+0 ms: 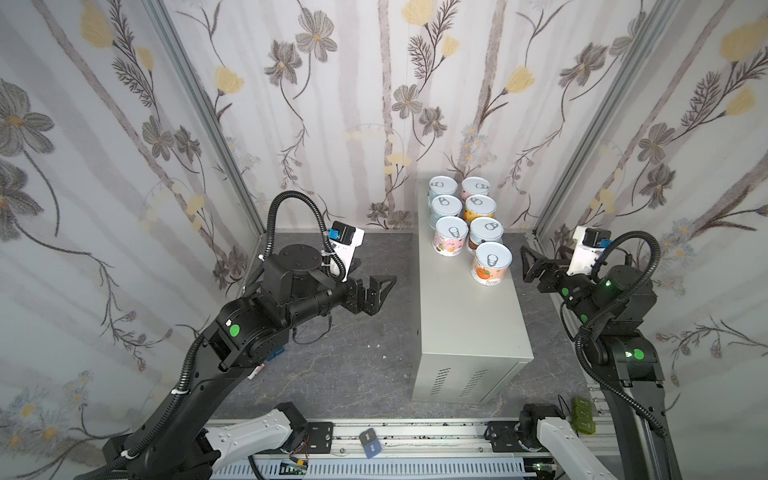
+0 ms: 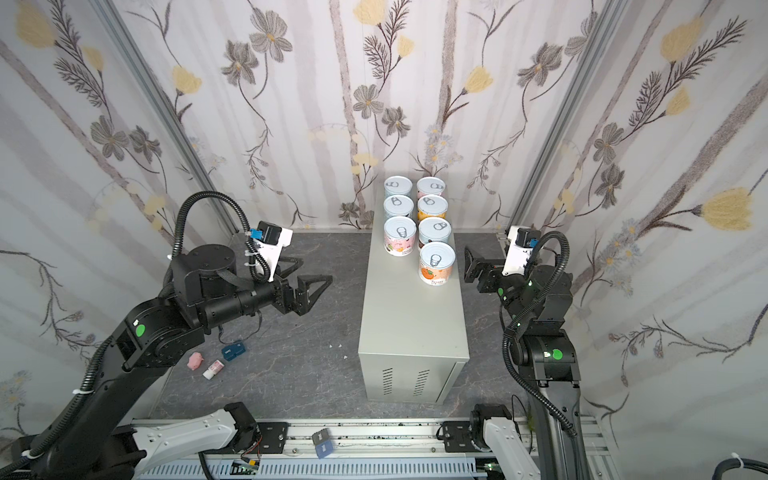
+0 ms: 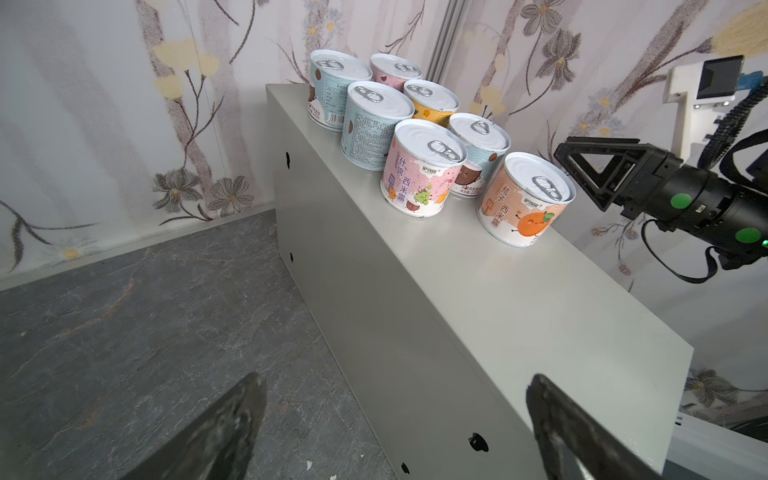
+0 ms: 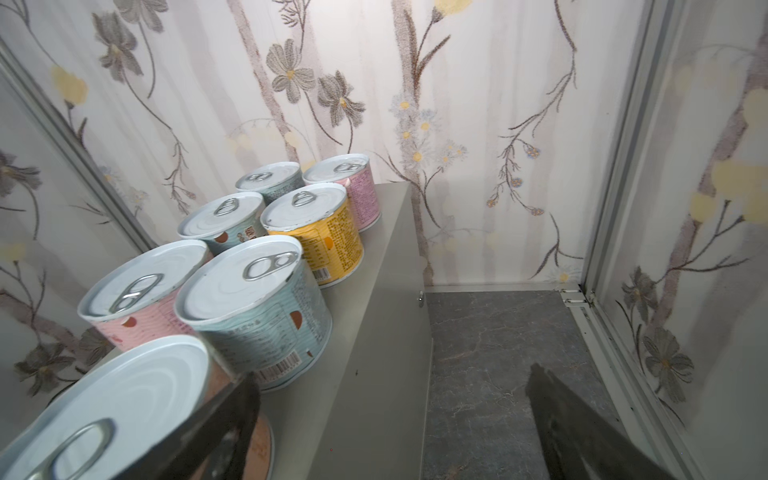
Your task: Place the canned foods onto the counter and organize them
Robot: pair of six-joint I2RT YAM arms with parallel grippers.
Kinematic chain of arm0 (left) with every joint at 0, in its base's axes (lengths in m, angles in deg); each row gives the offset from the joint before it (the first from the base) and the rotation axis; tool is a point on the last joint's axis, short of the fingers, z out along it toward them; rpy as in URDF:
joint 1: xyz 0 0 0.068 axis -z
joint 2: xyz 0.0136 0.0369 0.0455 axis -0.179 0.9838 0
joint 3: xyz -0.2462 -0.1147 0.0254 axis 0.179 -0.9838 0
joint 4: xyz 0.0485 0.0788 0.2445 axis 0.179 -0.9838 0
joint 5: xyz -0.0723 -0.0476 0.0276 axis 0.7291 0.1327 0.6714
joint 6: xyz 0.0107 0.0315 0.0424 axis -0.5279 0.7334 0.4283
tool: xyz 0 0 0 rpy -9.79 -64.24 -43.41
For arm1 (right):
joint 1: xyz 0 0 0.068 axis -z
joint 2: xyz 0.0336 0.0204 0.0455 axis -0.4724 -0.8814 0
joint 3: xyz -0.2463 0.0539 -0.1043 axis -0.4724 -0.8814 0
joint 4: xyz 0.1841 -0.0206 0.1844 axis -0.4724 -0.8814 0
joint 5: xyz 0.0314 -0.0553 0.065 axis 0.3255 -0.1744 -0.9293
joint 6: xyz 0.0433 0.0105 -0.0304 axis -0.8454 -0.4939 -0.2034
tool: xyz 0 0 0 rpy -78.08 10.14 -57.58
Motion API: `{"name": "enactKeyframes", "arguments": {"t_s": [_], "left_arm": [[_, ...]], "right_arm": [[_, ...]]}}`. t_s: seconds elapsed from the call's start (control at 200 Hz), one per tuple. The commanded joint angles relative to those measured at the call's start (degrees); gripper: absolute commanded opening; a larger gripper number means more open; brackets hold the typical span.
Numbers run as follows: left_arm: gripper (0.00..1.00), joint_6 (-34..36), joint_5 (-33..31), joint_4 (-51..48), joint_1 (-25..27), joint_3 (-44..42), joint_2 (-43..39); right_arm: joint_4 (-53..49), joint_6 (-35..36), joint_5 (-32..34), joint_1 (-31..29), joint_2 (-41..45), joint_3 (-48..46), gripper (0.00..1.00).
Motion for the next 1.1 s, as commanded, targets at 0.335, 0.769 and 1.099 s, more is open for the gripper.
{"name": "enactKeyframes", "arguments": {"t_s": [0.335,0.769,1.099], "left_arm": [[1.0,-2.8,-22.5,-1.3,-5.4,-10.8,-3.6],[1.0,1.0,-33.0,31.7,-26.6,-54.9,-8.8],[1.0,4.9,-44.1,57.7,-28.1,-68.5,2.9]], "right_arm": [[11.5,-3.2,16.2,4.3,-3.6,-11.9,1.0],[45.1,-2.0,22.1,2.5,-14.7,-41.1,1.0],[64.8,3.1,27.5,-1.5,-19.8,-47.7,1.0]]}}
